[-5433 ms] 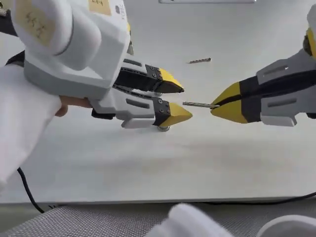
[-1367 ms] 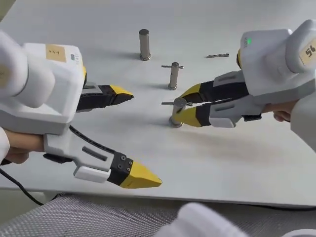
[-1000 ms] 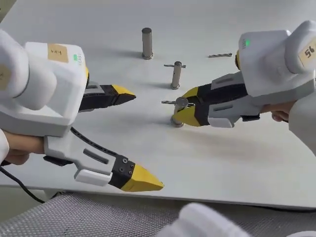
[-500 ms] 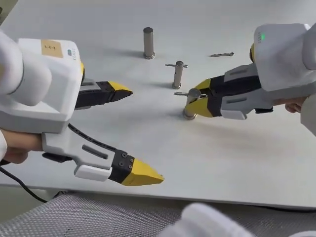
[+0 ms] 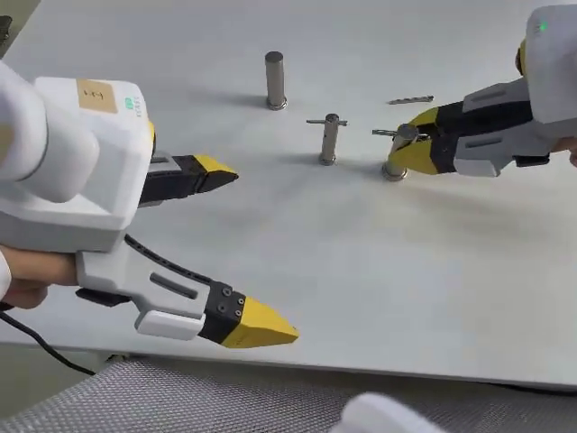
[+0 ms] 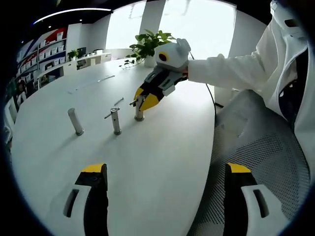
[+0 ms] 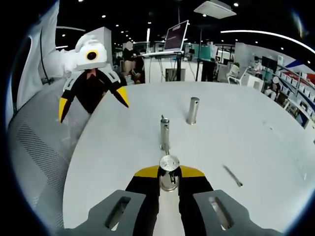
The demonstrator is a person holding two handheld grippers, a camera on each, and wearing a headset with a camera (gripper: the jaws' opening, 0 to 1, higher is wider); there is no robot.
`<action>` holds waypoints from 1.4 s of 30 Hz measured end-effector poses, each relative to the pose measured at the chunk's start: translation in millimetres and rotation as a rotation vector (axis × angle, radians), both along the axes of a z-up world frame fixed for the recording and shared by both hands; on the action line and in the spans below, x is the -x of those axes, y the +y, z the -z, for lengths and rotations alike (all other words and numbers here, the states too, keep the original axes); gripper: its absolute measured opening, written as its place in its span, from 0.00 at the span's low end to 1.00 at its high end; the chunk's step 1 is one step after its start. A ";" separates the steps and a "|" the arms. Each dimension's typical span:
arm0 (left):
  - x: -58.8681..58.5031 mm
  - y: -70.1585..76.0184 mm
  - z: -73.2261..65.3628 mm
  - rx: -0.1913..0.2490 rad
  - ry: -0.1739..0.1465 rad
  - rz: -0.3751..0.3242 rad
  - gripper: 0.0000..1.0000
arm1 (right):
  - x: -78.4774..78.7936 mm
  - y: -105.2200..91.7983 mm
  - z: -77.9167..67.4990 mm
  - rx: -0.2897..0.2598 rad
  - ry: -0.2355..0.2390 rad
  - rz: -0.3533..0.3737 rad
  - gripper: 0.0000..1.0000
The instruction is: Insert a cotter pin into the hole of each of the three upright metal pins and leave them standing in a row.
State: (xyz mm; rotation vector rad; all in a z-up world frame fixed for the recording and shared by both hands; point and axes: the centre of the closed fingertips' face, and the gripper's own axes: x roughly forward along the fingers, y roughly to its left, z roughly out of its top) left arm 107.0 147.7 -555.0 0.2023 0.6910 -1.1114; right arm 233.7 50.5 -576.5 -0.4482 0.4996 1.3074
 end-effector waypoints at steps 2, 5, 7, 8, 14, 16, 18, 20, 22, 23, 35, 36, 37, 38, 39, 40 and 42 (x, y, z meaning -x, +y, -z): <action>-2.3 -0.9 -1.5 0.010 -0.006 -0.013 0.99 | -1.5 -0.7 -0.4 -0.010 0.004 0.003 0.08; -5.2 -2.4 -5.0 0.030 -0.006 -0.029 0.99 | -5.7 -1.3 -0.4 -0.013 -0.004 -0.004 0.08; -5.8 -3.1 -5.3 0.028 -0.006 -0.029 0.99 | -6.7 -0.7 -1.0 -0.015 -0.007 0.001 0.08; -5.7 -3.1 -4.9 0.022 -0.007 -0.025 0.99 | -8.6 -1.1 -0.7 -0.017 -0.009 0.004 0.08; -5.2 -9.3 -11.0 0.070 0.014 -0.031 0.99 | -12.3 -1.8 0.1 -0.039 0.004 0.003 0.08; -8.1 -9.9 -15.5 0.084 0.008 -0.037 0.98 | -9.5 -0.5 0.0 -0.041 0.004 0.001 0.08; -10.1 -9.8 -16.7 0.082 0.004 -0.041 0.98 | -8.8 -0.3 -0.1 -0.047 0.016 0.010 0.09; -11.8 -9.5 -16.7 0.073 -0.003 -0.040 0.98 | -9.0 -0.3 0.0 -0.055 0.023 0.023 0.10; -11.5 -11.0 -18.3 0.078 -0.002 -0.033 0.98 | -10.1 -1.4 0.1 -0.060 0.024 0.033 0.11; -11.6 -13.1 -21.0 0.095 0.003 -0.035 0.98 | -12.0 -2.7 -1.9 -0.071 0.021 0.048 0.14; -24.3 -16.3 -32.6 0.161 -0.024 -0.128 0.97 | 20.4 -22.7 -49.7 -0.171 0.065 0.204 0.78; -24.3 -16.1 -32.6 0.162 -0.025 -0.132 0.97 | 24.5 -26.0 -51.0 -0.174 0.083 0.216 0.80; -24.3 -15.9 -32.8 0.164 -0.026 -0.137 0.97 | 28.4 -28.2 -52.7 -0.179 0.081 0.212 0.82; -24.3 -15.6 -32.8 0.169 -0.026 -0.144 0.97 | 35.1 -32.0 -53.5 -0.183 0.086 0.212 0.83; -24.1 -15.6 -32.7 0.173 -0.024 -0.148 0.97 | 39.2 -35.1 -51.5 -0.179 0.099 0.222 0.83; -24.0 -15.5 -32.9 0.182 -0.021 -0.155 0.97 | 46.4 -39.8 -47.0 -0.161 0.115 0.224 0.83; -24.6 -14.8 -32.9 0.185 -0.022 -0.161 0.97 | 53.4 -49.8 -37.4 -0.108 0.124 0.247 0.87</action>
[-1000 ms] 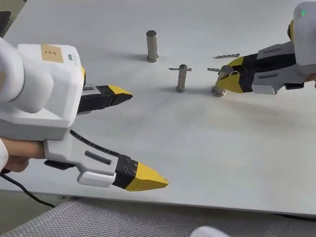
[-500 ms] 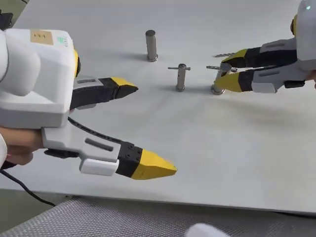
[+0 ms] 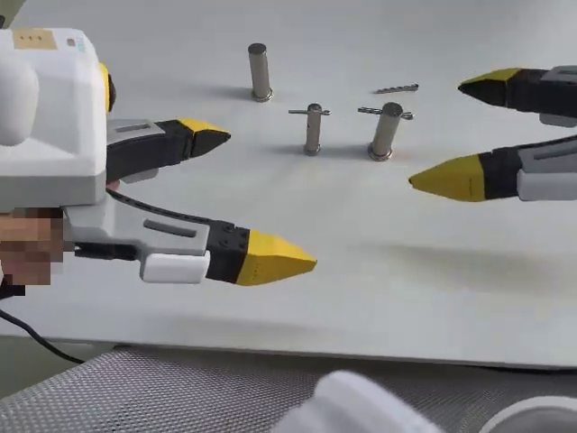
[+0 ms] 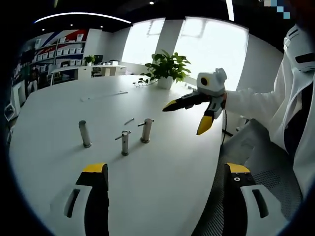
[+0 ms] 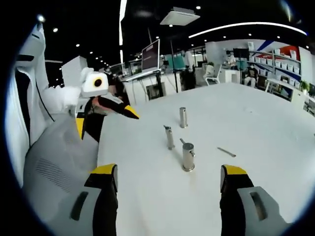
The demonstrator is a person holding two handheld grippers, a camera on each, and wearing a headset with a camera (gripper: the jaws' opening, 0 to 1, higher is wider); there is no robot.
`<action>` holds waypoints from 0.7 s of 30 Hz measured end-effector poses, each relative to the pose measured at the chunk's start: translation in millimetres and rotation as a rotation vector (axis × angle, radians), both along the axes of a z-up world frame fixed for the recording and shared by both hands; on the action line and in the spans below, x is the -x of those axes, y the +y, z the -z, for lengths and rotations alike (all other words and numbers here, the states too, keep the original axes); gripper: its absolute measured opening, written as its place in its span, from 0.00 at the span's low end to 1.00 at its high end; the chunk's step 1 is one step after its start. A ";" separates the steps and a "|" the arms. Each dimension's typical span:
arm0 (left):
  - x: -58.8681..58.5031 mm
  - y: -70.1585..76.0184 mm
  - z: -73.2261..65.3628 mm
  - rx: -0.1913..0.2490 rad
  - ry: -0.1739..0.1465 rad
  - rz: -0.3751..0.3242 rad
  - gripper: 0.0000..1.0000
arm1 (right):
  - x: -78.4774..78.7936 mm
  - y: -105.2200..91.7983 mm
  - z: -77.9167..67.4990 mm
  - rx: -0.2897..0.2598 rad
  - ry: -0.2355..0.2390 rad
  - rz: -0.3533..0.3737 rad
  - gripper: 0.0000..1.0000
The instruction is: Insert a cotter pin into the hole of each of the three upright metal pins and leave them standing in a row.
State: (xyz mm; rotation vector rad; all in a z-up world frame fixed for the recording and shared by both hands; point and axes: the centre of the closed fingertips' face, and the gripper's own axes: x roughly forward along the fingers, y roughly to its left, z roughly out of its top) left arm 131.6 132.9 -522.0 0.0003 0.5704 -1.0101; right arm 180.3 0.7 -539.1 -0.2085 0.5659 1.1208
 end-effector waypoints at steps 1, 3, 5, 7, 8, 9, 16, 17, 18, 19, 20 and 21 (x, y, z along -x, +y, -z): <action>-0.6 0.4 -0.2 0.000 -0.003 -0.003 0.97 | 3.0 -3.7 3.9 0.021 0.010 0.006 0.90; -1.6 1.0 -1.2 0.001 -0.011 -0.007 0.97 | 7.4 -9.3 9.3 0.049 0.020 0.021 0.99; -3.7 1.6 -2.7 0.010 -0.014 -0.018 0.97 | 12.5 -11.4 14.3 0.068 0.023 0.020 0.98; -6.7 2.6 -3.3 0.012 -0.020 -0.030 0.98 | 16.9 -12.9 18.9 0.081 0.042 0.028 0.98; -8.7 3.1 -3.7 0.014 -0.023 -0.034 0.98 | 17.7 -13.4 19.4 0.081 0.043 0.037 0.98; -10.9 3.3 -4.6 0.022 -0.024 -0.040 0.98 | 16.3 -13.8 18.7 0.077 0.041 0.046 0.98; -47.9 12.6 -20.8 0.036 -0.110 -0.119 0.98 | 15.0 -15.7 10.2 0.043 0.041 0.070 0.98; -61.2 18.7 -23.6 -0.002 -0.162 -0.153 0.97 | 14.2 -16.7 7.9 0.026 0.044 0.072 0.98; -69.4 23.2 -24.2 -0.035 -0.189 -0.174 0.94 | 13.0 -16.5 6.0 0.009 0.042 0.080 0.98; -76.5 26.2 -24.6 -0.065 -0.211 -0.183 0.91 | 13.1 -16.4 5.2 0.003 0.040 0.081 0.98; -85.1 28.4 -24.3 -0.096 -0.225 -0.186 0.87 | 14.1 -16.3 5.3 0.003 0.045 0.078 0.98; -92.8 30.2 -26.0 -0.101 -0.240 -0.205 0.83 | 14.1 -17.6 5.5 0.003 0.045 0.080 0.98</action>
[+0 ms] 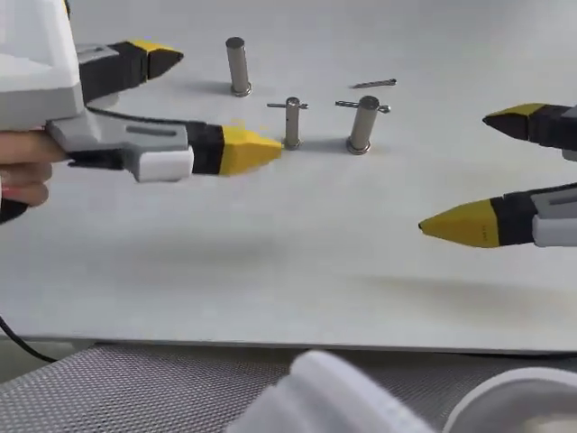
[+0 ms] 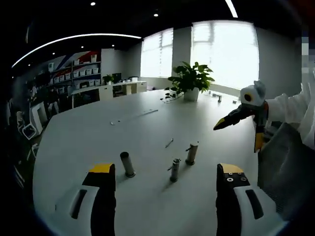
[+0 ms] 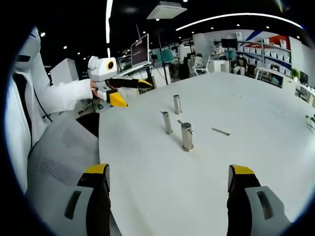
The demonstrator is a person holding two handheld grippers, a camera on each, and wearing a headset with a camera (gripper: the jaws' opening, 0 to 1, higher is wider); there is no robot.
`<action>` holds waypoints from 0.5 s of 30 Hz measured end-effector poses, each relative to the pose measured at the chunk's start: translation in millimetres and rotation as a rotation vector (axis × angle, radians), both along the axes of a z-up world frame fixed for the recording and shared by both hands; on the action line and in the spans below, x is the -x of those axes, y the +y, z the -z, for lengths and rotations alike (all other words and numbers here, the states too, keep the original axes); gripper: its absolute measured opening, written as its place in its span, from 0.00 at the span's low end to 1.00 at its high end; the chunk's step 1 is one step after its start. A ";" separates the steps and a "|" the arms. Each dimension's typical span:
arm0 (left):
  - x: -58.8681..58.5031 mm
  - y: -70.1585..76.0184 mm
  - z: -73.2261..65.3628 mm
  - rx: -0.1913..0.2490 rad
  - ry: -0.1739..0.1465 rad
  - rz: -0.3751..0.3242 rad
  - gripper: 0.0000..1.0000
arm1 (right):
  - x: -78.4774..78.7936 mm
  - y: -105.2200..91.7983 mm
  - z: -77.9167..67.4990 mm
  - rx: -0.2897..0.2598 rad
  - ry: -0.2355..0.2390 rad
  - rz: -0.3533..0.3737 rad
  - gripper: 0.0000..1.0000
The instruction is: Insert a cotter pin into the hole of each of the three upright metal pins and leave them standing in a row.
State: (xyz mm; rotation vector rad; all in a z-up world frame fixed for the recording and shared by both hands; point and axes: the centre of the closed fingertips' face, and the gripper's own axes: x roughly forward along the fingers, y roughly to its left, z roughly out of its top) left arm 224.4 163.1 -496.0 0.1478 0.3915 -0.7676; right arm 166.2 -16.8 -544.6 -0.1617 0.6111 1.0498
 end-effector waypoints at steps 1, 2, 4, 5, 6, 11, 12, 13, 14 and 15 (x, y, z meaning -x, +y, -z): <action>-8.8 1.4 -2.9 0.003 -0.024 -0.019 0.81 | -0.1 -2.6 0.5 0.001 0.001 0.002 0.98; -15.1 2.4 -4.6 0.005 -0.035 -0.029 0.80 | 0.3 -3.4 0.8 0.002 0.003 0.003 0.98; -31.6 3.6 -7.4 0.047 -0.036 -0.065 0.78 | 1.1 -4.1 0.8 -0.003 0.009 0.008 0.98; -40.0 4.8 -6.6 0.065 -0.023 -0.082 0.77 | 2.2 -5.1 0.1 -0.006 0.012 0.010 0.98; -45.7 5.9 -5.0 0.082 -0.003 -0.101 0.72 | 3.0 -5.6 -0.2 -0.007 0.013 0.012 0.98; -78.7 12.3 5.4 0.100 0.004 -0.151 0.53 | 4.5 -11.5 -1.3 -0.006 0.022 0.034 0.98; -83.4 11.2 9.9 0.084 0.003 -0.150 0.49 | 4.7 -12.4 -1.4 -0.010 0.023 0.040 0.98; -86.2 10.1 12.9 0.076 0.004 -0.148 0.46 | 4.8 -12.9 -1.1 -0.009 0.024 0.042 0.98; -89.6 8.4 17.2 0.069 0.007 -0.146 0.43 | 5.1 -14.0 -0.2 -0.005 0.030 0.049 0.98; -91.5 7.5 20.5 0.064 0.013 -0.145 0.40 | 5.2 -14.7 0.3 -0.004 0.032 0.053 0.98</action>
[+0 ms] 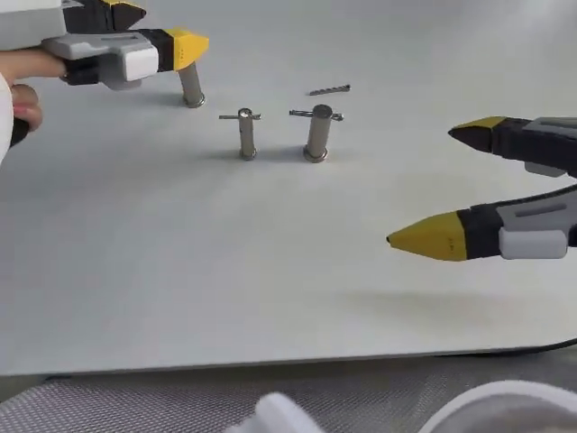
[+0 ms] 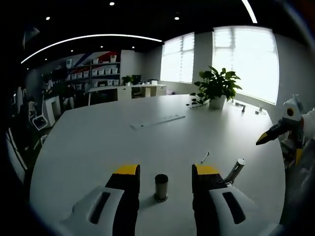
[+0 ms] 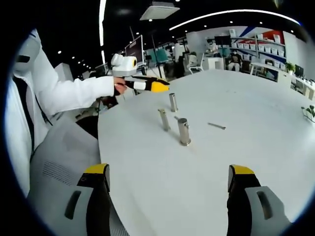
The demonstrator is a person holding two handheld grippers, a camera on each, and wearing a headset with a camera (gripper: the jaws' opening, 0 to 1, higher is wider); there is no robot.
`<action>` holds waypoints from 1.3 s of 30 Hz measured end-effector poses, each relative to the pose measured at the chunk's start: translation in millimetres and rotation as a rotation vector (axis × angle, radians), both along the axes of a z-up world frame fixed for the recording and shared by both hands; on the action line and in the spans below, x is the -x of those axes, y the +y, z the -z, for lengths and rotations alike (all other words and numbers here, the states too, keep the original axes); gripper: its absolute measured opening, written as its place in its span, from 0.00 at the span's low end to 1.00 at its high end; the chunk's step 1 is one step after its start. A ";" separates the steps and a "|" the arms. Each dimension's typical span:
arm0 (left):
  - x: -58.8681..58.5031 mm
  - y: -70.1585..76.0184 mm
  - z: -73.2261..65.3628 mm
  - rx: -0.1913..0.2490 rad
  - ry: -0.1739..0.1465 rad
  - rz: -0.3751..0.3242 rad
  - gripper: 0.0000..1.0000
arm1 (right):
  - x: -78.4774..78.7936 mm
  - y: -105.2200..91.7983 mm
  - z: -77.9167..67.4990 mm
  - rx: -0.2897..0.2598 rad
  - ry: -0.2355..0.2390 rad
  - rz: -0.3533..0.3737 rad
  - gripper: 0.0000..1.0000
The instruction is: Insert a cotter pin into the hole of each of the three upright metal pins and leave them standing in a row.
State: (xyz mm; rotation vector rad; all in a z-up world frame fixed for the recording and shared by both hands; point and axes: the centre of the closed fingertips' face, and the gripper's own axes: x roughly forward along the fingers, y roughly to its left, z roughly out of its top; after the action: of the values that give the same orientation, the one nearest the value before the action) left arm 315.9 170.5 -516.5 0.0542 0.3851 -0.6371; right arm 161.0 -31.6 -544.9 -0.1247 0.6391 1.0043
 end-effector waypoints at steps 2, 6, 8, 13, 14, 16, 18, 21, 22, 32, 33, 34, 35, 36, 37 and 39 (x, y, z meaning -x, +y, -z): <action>-2.2 -0.5 10.7 -0.065 -0.001 0.016 0.38 | 1.3 -1.0 1.4 0.003 0.007 -0.001 0.98; -3.9 -2.9 28.6 -0.112 0.021 0.020 0.32 | 2.8 -1.3 2.4 0.018 0.005 -0.008 0.98; -6.3 -2.4 32.0 -0.106 0.023 0.016 0.26 | 3.1 -1.0 2.4 0.014 0.007 -0.008 0.98; -14.8 -2.9 43.8 -0.119 0.032 0.017 0.24 | 4.4 0.5 2.0 0.013 0.011 -0.013 0.98; -15.3 -2.5 45.4 -0.120 0.036 0.018 0.23 | 4.0 0.9 1.4 0.012 0.004 -0.016 0.97; -15.9 -2.2 47.0 -0.127 0.033 0.022 0.22 | 4.4 0.7 0.9 0.011 0.004 -0.014 0.96; -17.7 -1.1 48.7 -0.115 0.044 0.017 0.21 | 4.5 0.9 0.5 0.009 0.005 -0.011 0.96; -22.5 -2.7 52.3 -0.070 0.069 0.038 0.14 | 5.3 1.6 0.0 0.009 0.005 -0.013 0.96; -17.9 -7.7 51.5 -0.058 0.076 0.055 0.13 | 5.4 1.8 -0.2 0.009 0.005 -0.013 0.96; -14.4 -9.4 50.1 -0.096 0.044 0.028 0.11 | 8.2 5.1 0.1 0.003 0.010 -0.022 0.95; -14.4 -9.0 48.9 -0.096 0.043 0.032 0.11 | 8.2 5.2 -0.3 0.003 0.008 -0.024 0.95; -12.7 -9.2 46.1 -0.093 0.041 0.034 0.11 | 8.1 5.2 -0.7 0.002 0.009 -0.025 0.95; -11.8 -9.3 40.2 -0.073 0.042 0.021 0.11 | 8.2 5.4 -1.0 0.001 0.009 -0.026 0.95; -11.4 -8.3 35.2 -0.062 0.042 0.007 0.11 | 8.7 6.1 -1.1 -0.003 0.011 -0.027 0.95; -9.8 -8.5 27.8 -0.056 0.027 0.004 0.11 | 9.0 6.4 -0.6 -0.005 0.014 -0.027 0.95; -6.0 -9.2 19.1 -0.069 0.017 0.008 0.11 | 9.1 6.8 1.8 -0.003 0.018 -0.025 0.95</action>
State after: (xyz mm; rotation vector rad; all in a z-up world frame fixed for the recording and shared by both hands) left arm 321.9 161.4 -535.5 0.1164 0.4231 -0.6325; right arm 151.9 -24.8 -546.7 -0.1215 0.6537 1.0313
